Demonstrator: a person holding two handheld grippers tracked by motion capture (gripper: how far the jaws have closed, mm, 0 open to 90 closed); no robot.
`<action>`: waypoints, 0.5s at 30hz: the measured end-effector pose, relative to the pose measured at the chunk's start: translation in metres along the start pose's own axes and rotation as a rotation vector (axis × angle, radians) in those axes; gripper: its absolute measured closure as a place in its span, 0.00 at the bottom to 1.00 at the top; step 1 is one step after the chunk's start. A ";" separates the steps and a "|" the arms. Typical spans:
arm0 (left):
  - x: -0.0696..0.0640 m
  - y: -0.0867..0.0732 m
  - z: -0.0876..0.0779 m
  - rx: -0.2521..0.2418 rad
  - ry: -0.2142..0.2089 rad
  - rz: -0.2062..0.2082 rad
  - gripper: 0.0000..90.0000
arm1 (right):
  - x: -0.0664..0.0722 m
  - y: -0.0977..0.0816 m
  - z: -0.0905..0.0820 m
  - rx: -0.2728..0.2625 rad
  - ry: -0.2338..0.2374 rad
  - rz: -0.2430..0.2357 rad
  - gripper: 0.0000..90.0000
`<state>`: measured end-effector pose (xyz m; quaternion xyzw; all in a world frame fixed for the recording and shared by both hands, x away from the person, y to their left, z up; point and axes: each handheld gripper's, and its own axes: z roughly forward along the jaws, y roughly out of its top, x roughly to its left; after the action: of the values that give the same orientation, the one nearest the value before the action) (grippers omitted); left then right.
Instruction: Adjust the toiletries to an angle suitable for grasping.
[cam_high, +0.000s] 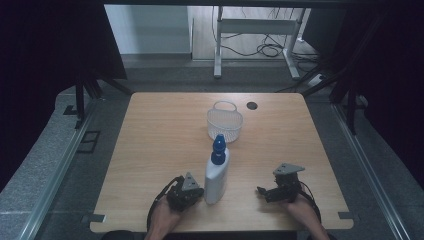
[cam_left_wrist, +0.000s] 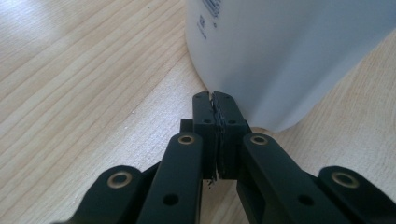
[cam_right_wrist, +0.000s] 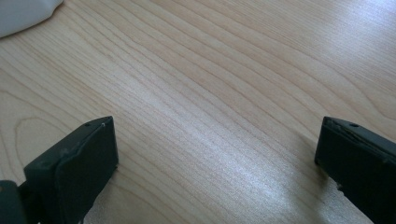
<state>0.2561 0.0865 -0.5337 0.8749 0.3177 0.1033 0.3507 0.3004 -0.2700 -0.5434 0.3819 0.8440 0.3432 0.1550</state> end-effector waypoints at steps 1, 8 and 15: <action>0.000 0.000 0.000 0.001 0.002 0.003 0.98 | 0.000 0.000 0.000 0.000 0.000 0.000 0.00; -0.001 0.001 0.001 -0.008 -0.011 -0.003 0.98 | 0.000 0.000 0.000 0.002 0.001 0.001 0.00; -0.002 0.002 0.002 -0.010 -0.020 -0.005 0.96 | 0.000 0.000 0.000 0.002 0.001 0.002 0.00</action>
<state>0.2565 0.0825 -0.5338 0.8734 0.3157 0.0953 0.3583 0.3004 -0.2697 -0.5433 0.3825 0.8441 0.3428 0.1539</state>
